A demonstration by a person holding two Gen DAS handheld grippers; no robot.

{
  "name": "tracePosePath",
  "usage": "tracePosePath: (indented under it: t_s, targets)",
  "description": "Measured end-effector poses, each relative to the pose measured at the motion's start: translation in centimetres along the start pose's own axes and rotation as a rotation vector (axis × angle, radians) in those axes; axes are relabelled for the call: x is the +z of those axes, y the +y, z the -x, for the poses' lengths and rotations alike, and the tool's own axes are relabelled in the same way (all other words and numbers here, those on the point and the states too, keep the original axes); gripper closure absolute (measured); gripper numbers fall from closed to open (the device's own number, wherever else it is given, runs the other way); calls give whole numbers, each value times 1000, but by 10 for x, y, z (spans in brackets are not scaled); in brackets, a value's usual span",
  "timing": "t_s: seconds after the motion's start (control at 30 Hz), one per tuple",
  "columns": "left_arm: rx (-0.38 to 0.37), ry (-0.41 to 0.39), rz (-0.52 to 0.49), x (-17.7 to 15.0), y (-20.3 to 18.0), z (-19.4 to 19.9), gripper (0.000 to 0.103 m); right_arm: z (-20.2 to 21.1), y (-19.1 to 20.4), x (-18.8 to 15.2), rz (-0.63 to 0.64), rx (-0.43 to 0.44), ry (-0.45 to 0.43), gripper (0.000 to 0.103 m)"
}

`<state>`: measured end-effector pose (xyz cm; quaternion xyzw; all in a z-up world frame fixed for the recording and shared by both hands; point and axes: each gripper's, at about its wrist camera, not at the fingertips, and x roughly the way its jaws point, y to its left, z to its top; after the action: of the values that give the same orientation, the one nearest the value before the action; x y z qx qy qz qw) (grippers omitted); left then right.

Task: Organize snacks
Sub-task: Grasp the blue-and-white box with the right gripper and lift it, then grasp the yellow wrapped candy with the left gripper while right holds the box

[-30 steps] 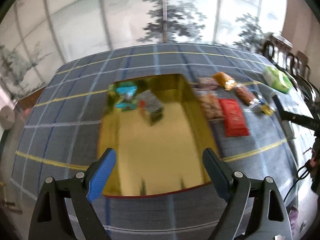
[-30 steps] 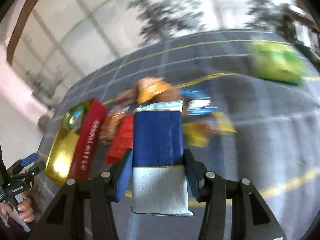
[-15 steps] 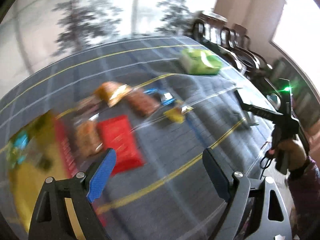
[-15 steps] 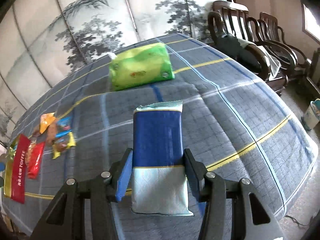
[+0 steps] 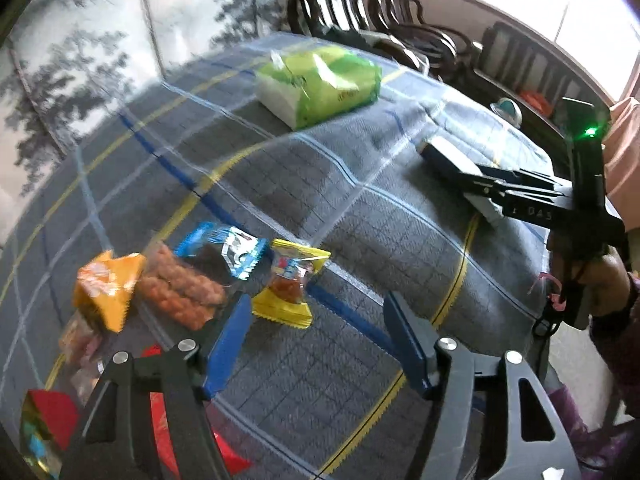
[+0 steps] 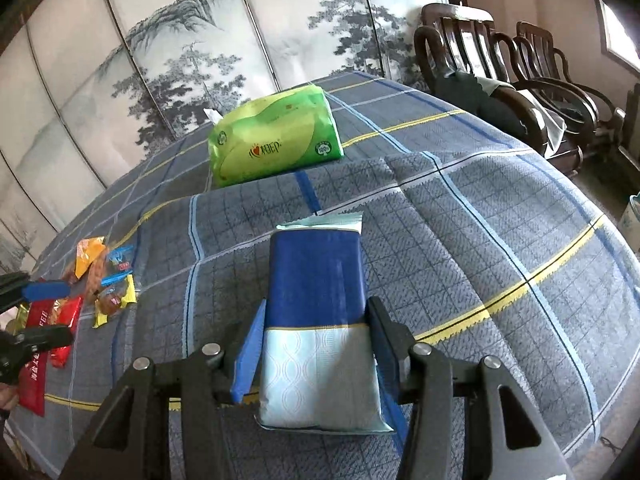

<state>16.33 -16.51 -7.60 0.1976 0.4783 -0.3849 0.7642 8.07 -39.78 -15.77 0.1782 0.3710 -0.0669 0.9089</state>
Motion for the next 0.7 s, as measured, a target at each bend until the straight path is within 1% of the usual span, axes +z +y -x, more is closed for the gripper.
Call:
tracePosePath:
  t_s: [0.17,0.27,0.33,0.37,0.4,0.43,0.47,0.5,0.63,0.7]
  targets:
    - [-11,49,-48,11,4,-17,40,0,0,-1,-6,9,-13,52]
    - [-7,71,-64,14,7,-25,43,1,-2,-2,-14,21,-16,52]
    - [-16,95,-76,15,8,-30,54,2,-3,-2,-19,27,-17,52]
    - [-10,115,-81,15,9,-36,57,2,-4,-2,-22,31,-18,52]
    - [-3,129,-83,15,10,-41,65,2,-4,-2,-24,34,-18,52]
    - [2,138,-85,16,10,-44,69,2,-4,-2,-25,37,-18,52]
    - [6,151,-90,15,11,-49,69,2,-4,-2,-27,40,-19,52]
    - [1,135,-96,16,13,-48,69,2,-4,-2,-28,41,-19,52]
    - [-4,122,-96,21,14,-52,69,2,-4,-2,-29,47,-20,52]
    - [10,99,-59,21,16,-52,78,1,-4,-3,-26,42,-20,52]
